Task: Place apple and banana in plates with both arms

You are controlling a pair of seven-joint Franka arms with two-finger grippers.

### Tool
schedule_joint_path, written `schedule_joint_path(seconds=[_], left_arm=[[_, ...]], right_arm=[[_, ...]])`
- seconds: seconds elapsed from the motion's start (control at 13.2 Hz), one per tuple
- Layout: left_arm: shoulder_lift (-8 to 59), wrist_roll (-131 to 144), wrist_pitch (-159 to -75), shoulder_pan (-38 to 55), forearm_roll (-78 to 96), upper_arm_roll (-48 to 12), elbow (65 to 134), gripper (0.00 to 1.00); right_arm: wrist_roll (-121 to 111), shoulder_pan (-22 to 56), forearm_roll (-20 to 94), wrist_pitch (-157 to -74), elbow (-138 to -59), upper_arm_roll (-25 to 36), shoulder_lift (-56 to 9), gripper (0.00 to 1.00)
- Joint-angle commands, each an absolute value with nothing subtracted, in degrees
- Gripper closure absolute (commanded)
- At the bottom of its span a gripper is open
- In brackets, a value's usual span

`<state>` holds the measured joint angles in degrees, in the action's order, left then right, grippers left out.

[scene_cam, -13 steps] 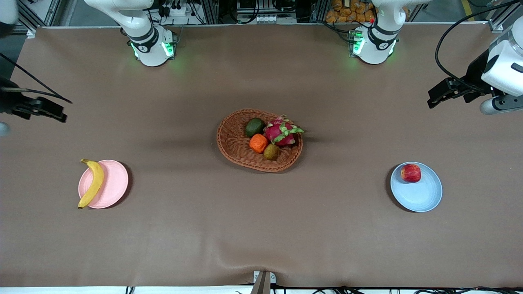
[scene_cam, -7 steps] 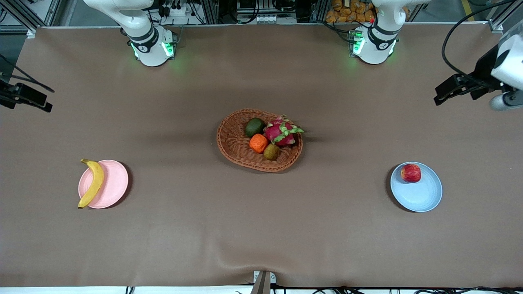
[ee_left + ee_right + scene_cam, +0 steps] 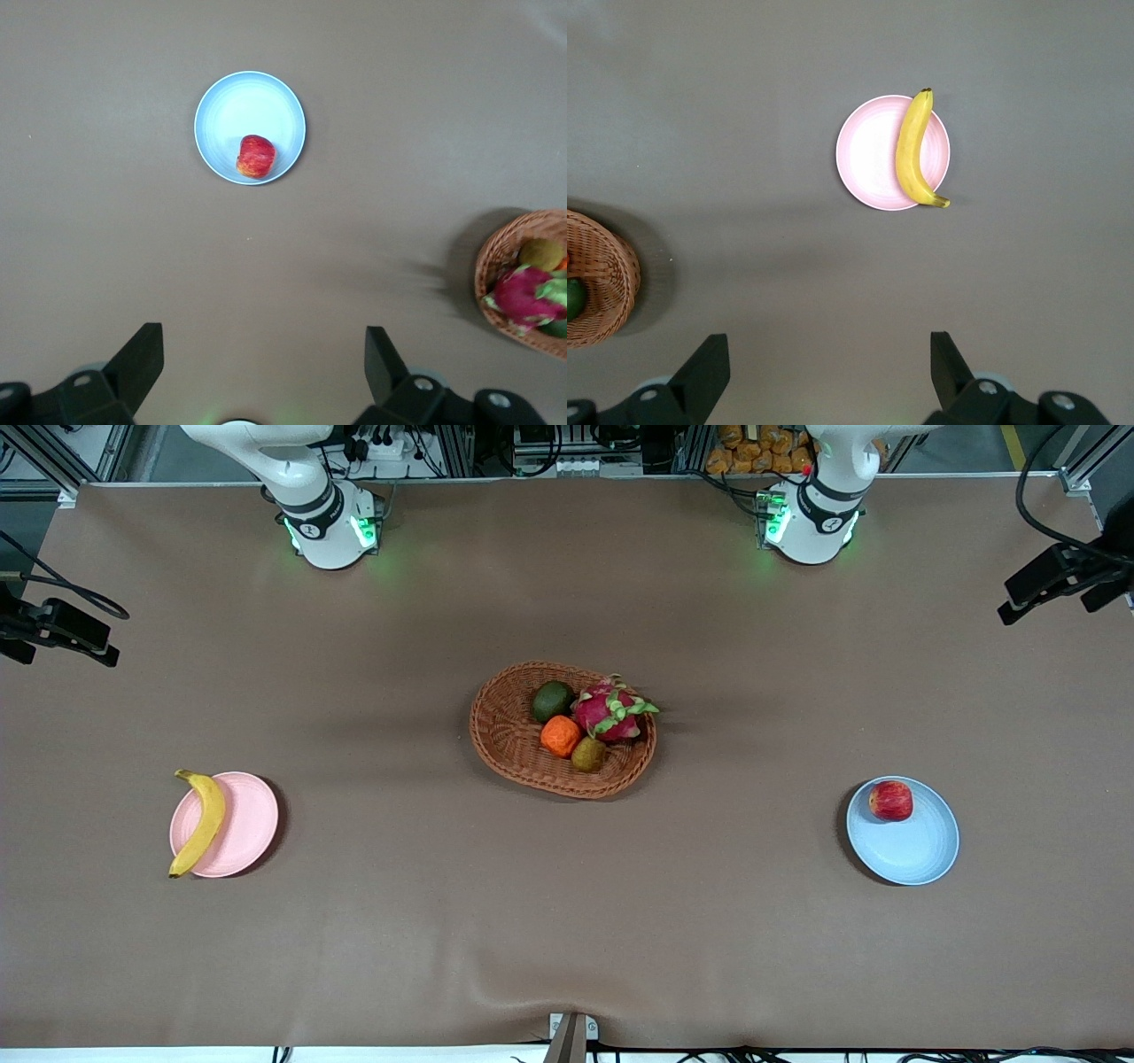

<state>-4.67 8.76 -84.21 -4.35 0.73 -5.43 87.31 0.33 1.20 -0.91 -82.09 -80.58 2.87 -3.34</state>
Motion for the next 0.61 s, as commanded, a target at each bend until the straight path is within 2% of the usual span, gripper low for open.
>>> schedule_joint_path(seconds=[0.0,0.53], left_arm=[[-4.7,7.6,-83.5,-3.3,-0.4,-5.2,87.2,0.0],[-4.9,7.3,-79.6,-3.7,-0.2,-6.9,87.0,0.0]], right_arm=[[-0.6,1.2,-1.9,-82.3,-81.2,2.8,-2.6,0.0],[-0.2,1.3,-1.5,-82.4,-80.6,2.8,-2.8,0.0]])
